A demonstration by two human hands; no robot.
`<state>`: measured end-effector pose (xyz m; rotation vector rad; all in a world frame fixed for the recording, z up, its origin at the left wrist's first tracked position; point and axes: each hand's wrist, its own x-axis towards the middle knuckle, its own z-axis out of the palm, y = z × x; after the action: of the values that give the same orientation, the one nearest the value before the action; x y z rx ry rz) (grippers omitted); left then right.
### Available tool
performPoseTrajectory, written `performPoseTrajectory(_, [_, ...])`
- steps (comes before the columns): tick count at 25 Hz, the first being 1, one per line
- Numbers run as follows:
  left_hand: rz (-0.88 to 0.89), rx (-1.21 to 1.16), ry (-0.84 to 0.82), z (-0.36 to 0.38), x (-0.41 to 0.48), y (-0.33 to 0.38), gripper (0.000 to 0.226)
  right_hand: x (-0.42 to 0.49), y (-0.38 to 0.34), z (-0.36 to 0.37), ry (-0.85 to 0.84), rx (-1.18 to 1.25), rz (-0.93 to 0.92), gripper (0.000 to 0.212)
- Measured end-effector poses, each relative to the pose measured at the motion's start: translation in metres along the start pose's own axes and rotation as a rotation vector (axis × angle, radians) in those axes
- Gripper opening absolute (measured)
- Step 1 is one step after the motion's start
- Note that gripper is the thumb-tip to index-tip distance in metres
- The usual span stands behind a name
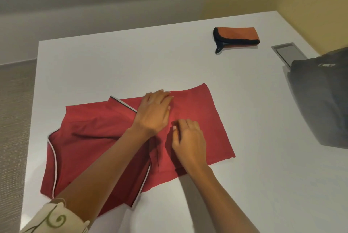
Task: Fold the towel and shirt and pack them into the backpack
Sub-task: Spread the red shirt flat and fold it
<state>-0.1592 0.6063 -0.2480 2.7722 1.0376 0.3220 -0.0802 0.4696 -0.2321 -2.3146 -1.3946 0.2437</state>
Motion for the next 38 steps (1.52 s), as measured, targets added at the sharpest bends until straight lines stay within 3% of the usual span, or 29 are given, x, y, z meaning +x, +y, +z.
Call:
performPoseTrajectory(3, [-0.042,0.065,-0.248,0.024,-0.003,0.005,0.059,-0.002,0.015,0.025,-0.030,-0.114,-0.028,0.046])
performPoseTrajectory(9, [-0.134,0.085,-0.172,0.038,-0.010,0.000,0.073,-0.016,0.035,0.043,-0.122,-0.227,-0.031,0.064])
performPoseTrajectory(16, [-0.337,0.044,-0.401,0.025,0.007,0.004,0.093,-0.016,0.084,0.021,-0.035,-0.267,0.163,0.072])
performPoseTrajectory(19, [-0.186,0.049,-0.296,0.018,0.032,0.027,0.101,-0.011,0.093,0.008,-0.038,-0.182,0.220,0.067])
performPoseTrajectory(23, [0.232,0.166,-0.227,0.015,0.085,0.060,0.088,-0.001,0.105,-0.024,-0.009,-0.080,0.374,0.059])
performPoseTrajectory(26, [0.402,0.339,-0.298,0.017,0.119,0.076,0.073,0.005,0.119,-0.047,-0.122,-0.022,0.450,0.054])
performPoseTrajectory(32, [0.409,0.557,-0.386,0.014,0.160,0.096,0.029,0.012,0.138,-0.055,-0.307,0.143,0.557,0.021])
performPoseTrajectory(38, [0.327,0.411,-0.257,0.024,0.177,0.121,0.020,0.025,0.176,-0.085,-0.222,0.227,0.592,0.012])
